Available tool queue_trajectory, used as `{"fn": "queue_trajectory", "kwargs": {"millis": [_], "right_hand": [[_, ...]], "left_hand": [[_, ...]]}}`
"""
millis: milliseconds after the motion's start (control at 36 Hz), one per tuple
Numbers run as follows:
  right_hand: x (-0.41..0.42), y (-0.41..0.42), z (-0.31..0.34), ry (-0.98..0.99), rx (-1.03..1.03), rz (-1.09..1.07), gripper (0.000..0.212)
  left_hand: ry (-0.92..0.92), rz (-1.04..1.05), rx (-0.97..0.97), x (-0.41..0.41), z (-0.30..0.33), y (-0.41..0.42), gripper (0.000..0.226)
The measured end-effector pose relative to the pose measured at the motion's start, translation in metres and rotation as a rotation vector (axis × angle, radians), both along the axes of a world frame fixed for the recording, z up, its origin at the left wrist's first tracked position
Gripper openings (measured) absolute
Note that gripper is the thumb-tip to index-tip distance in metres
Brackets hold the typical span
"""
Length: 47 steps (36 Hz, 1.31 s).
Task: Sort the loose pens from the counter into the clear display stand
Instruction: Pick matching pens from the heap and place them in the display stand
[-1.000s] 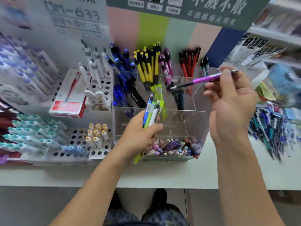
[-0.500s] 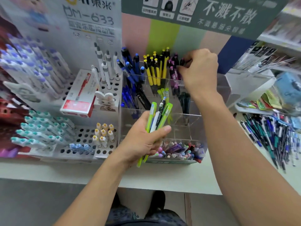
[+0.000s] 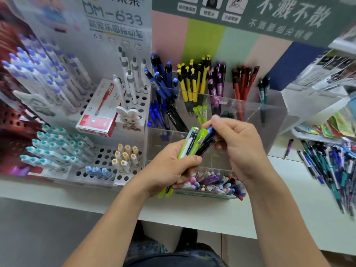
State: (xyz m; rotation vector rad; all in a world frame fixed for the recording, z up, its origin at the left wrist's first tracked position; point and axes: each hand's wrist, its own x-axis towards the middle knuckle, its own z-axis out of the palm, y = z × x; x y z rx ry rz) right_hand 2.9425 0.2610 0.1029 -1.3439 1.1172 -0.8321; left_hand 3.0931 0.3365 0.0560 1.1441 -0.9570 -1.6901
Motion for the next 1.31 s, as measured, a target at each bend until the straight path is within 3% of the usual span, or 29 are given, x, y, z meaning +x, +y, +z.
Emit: {"fn": "queue_trajectory", "kwargs": {"millis": [139, 222, 306, 389, 556, 694, 778, 861, 917, 1000, 1111, 1222, 1306], "right_hand": [[-0.009, -0.023, 0.023, -0.329, -0.203, -0.321, 0.028], [-0.005, -0.035, 0.047, -0.376, -0.424, -0.299, 0.023], [0.023, -0.046, 0.064, -0.196, -0.687, -0.167, 0.016], [0.062, -0.061, 0.063, 0.194, -0.965, -0.100, 0.016], [0.115, -0.078, 0.059, 0.553, -0.941, 0.093, 0.013], [0.131, -0.080, 0.052, 0.807, -0.987, 0.182, 0.019], [0.120, -0.070, 0.045, 0.678, -1.044, 0.133, 0.023], [0.083, -0.048, 0.042, 0.414, -1.073, -0.137, 0.019], [0.055, -0.032, 0.032, 0.362, -0.852, -0.130, 0.019], [0.028, -0.016, 0.006, 0.346, -0.415, 0.052, 0.011], [0.013, -0.017, -0.002, 0.101, -0.130, 0.016, 0.004], [-0.006, -0.025, 0.012, -0.212, -0.192, -0.199, 0.009], [-0.023, -0.034, 0.024, -0.329, -0.465, -0.443, 0.010]], "left_hand": [[0.169, 0.111, 0.025, 0.003, 0.008, -0.008, 0.009], [0.284, 0.248, 0.019, 0.011, 0.012, -0.013, 0.011], [0.363, 0.295, 0.010, 0.021, 0.013, -0.016, 0.010], [0.443, 0.262, 0.013, 0.028, 0.012, -0.015, 0.014], [0.502, 0.255, 0.004, 0.031, 0.014, -0.007, 0.012], [0.267, 0.328, 0.012, 0.030, 0.012, -0.007, 0.011], [0.174, 0.366, -0.014, 0.028, 0.012, -0.009, 0.016], [0.124, 0.336, -0.069, 0.027, 0.011, -0.011, 0.030], [0.055, 0.285, -0.096, 0.025, 0.009, -0.012, 0.028], [-0.011, 0.165, -0.101, 0.016, 0.004, -0.017, 0.025], [0.091, 0.068, -0.052, 0.000, 0.004, -0.021, 0.025], [0.262, 0.172, 0.097, -0.007, 0.001, -0.027, 0.018], [0.306, 0.271, 0.137, -0.006, -0.003, -0.030, 0.016]]}}
